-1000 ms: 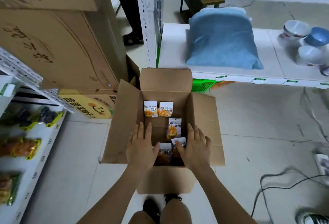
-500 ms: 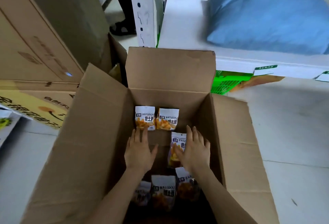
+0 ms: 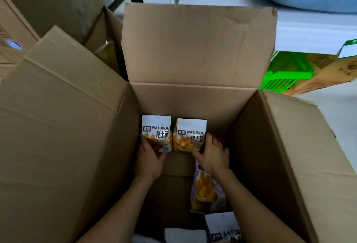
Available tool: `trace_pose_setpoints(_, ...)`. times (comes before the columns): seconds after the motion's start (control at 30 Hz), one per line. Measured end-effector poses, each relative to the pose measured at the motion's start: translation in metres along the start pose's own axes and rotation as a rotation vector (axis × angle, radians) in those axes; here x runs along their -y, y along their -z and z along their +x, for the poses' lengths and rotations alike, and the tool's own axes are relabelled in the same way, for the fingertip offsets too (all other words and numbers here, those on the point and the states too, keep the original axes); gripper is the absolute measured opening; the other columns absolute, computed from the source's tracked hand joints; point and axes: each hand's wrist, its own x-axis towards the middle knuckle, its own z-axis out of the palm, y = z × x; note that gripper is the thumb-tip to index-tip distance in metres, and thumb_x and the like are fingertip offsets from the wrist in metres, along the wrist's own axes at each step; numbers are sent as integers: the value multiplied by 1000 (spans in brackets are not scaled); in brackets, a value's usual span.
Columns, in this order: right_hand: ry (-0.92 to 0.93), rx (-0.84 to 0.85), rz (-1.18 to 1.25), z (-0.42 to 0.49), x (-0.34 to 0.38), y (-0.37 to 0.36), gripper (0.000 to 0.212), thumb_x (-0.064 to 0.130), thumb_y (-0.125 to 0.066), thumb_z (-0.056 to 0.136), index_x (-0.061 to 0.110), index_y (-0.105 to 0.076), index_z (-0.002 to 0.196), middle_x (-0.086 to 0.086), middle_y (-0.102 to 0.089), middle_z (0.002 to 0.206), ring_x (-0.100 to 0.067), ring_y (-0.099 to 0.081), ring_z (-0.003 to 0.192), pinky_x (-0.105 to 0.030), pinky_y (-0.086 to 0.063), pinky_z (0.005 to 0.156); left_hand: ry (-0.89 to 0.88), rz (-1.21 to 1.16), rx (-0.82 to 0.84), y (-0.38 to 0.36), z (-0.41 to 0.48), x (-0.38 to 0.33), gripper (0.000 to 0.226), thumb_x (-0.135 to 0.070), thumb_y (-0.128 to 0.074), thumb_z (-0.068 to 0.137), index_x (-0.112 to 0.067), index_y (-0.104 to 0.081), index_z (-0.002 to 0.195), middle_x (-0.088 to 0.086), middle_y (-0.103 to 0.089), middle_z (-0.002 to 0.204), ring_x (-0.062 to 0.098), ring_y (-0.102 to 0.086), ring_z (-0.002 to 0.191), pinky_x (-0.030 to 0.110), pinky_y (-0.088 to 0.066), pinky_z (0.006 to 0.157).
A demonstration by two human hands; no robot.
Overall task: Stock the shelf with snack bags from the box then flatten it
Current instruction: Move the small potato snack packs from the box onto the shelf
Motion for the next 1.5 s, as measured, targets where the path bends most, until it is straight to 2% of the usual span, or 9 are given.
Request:
trace_pose_setpoints(0.2,-36,97,698,28,3,-13,71,33,-75,84,12,-35,137,-7,-57,136,-28,-54,124,-35,-46,96,-8,-347,-91,-12,23,5,95,-22,-78,81,-6,-18,152,16,-37,152,32,-38,138,38,-34,109)
trace_pose_setpoints(0.3,-53,96,858,40,3,-16,80,25,-80,80,11,-31,141,-6,-58,133,-25,-56,123,-44,-46,104,29,-415,-55,-12,33,5,87,-22,-80,79,-7,-28,147,14,-44,147,31,-44,134,38,-37,108)
trace_pose_setpoints(0.47,-128,61,1015,44,-3,-19,68,15,-81,78,8,-44,135,-6,-63,125,-22,-61,114,-38,-51,97,47,-331,37,-13,37,1,60,-29,-77,82,-6,-51,131,14,-39,138,30,-47,126,27,-37,96)
trace_pose_setpoints(0.6,-162,93,1051,31,-7,-12,54,16,-81,78,12,-55,125,0,-63,111,-16,-62,100,-29,-50,81,44,-371,82,-14,32,4,59,-30,-79,79,-12,-51,127,8,-43,139,26,-49,125,28,-43,91)
trace_pose_setpoints(0.77,-162,63,1075,19,0,-4,53,22,-85,74,18,-56,119,2,-66,107,-12,-64,90,-24,-52,73,106,-574,120,-5,10,2,56,-23,-74,85,-16,-42,131,-6,-57,114,13,-57,103,11,-41,60)
trace_pose_setpoints(1.03,-151,22,1126,-13,6,33,53,25,-85,74,17,-59,120,4,-69,105,-7,-66,91,-21,-52,68,173,-694,176,23,-19,-10,52,-34,-81,76,-20,-62,122,-2,-66,116,11,-63,96,16,-47,67)
trace_pose_setpoints(1.13,-172,8,1149,-32,5,48,51,26,-85,74,18,-60,118,1,-70,109,-13,-68,96,-28,-57,78,164,-708,169,35,-32,-19,77,-55,-86,59,-26,-60,125,-1,-63,124,16,-64,106,26,-53,78)
trace_pose_setpoints(1.27,-201,7,1161,-63,5,69,48,30,-86,73,24,-60,113,2,-71,109,-15,-69,100,-38,-57,89,178,-720,186,62,-63,-38,66,-38,-83,72,-26,-52,130,-5,-63,116,15,-63,102,25,-51,74)
trace_pose_setpoints(1.5,-212,-3,1116,-124,21,130,46,30,-86,72,23,-61,110,6,-73,104,-12,-70,98,-38,-57,88,225,-692,222,118,-129,-68,65,-43,-80,75,-29,-47,129,-9,-59,117,15,-57,108,30,-44,88)
